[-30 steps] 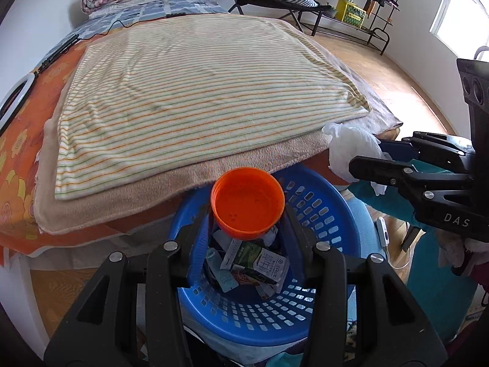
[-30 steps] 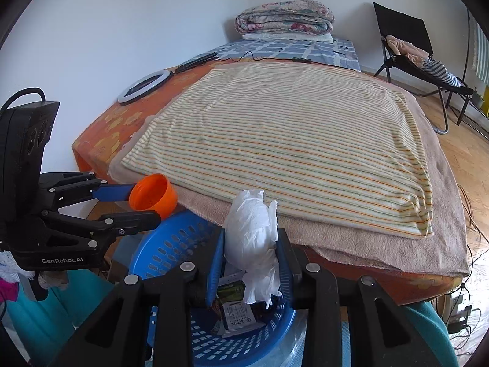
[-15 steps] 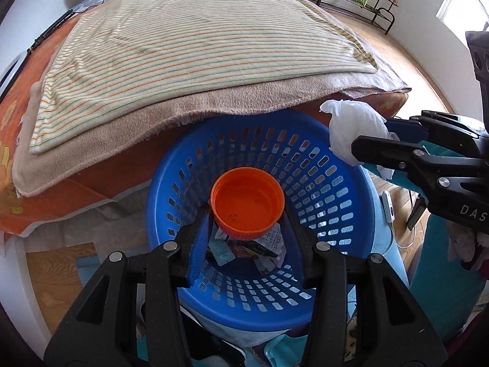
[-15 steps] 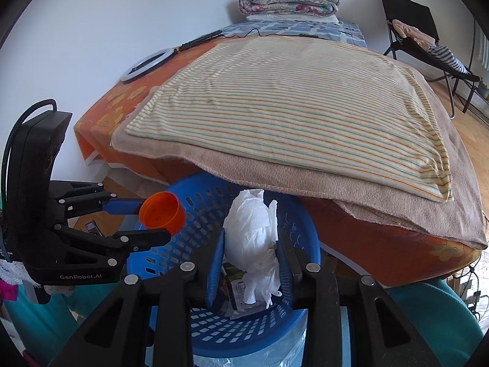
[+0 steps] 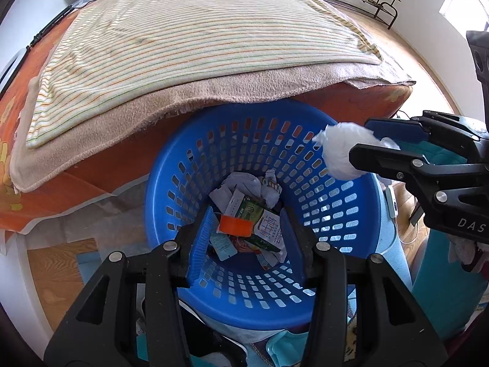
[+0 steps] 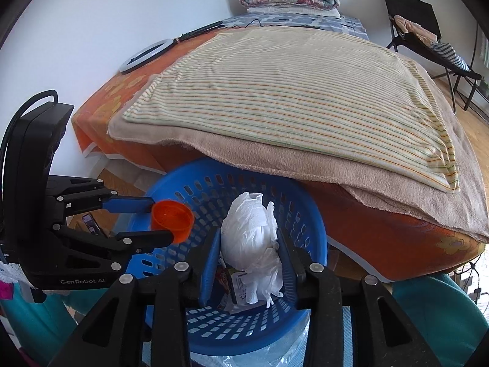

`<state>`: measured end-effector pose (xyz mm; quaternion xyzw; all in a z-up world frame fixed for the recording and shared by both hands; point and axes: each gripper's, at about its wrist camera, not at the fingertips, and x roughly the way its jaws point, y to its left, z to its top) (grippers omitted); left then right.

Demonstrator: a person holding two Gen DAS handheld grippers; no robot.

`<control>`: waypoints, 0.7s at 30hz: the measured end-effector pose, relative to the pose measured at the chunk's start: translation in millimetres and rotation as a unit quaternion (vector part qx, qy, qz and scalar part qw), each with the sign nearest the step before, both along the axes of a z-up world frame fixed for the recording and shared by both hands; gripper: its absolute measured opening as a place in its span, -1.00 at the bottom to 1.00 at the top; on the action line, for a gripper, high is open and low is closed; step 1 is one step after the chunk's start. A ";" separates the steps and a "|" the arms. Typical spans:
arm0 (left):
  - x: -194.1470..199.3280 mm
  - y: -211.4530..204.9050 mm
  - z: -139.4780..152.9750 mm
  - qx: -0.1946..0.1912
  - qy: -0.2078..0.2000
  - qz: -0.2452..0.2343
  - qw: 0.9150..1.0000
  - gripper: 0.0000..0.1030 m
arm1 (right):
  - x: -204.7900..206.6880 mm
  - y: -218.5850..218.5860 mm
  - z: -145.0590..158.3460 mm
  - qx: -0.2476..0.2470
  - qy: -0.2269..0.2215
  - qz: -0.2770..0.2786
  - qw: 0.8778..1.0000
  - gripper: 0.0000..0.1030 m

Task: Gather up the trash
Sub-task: 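Carry the orange cup and white tissue to the blue basket and release both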

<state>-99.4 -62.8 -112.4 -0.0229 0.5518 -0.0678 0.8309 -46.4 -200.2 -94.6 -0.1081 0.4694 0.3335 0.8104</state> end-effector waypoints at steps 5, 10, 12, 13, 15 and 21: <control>0.8 1.7 -0.8 0.002 0.002 0.004 1.000 -0.10 | 0.1 0.8 -2.4 -0.003 0.002 -0.002 1.000 -0.01; 1.2 1.3 -2.5 0.005 0.005 0.006 1.000 0.19 | 0.1 1.2 -3.5 -0.007 0.001 -0.006 1.000 0.30; 0.8 1.7 -2.1 0.008 0.003 0.006 1.000 0.22 | 0.2 0.9 -3.7 -0.007 0.000 -0.009 1.000 0.38; 1.0 2.0 -2.2 0.009 0.003 0.007 1.000 0.23 | 0.4 0.8 -3.9 -0.009 0.000 -0.010 1.000 0.44; 1.1 3.6 -2.7 0.010 0.004 0.011 1.000 0.30 | 0.4 0.7 -4.4 -0.012 -0.001 -0.012 1.000 0.54; 1.9 6.6 -3.2 0.016 0.006 0.020 1.000 0.46 | 0.5 1.0 -5.4 -0.022 -0.006 -0.017 1.000 0.67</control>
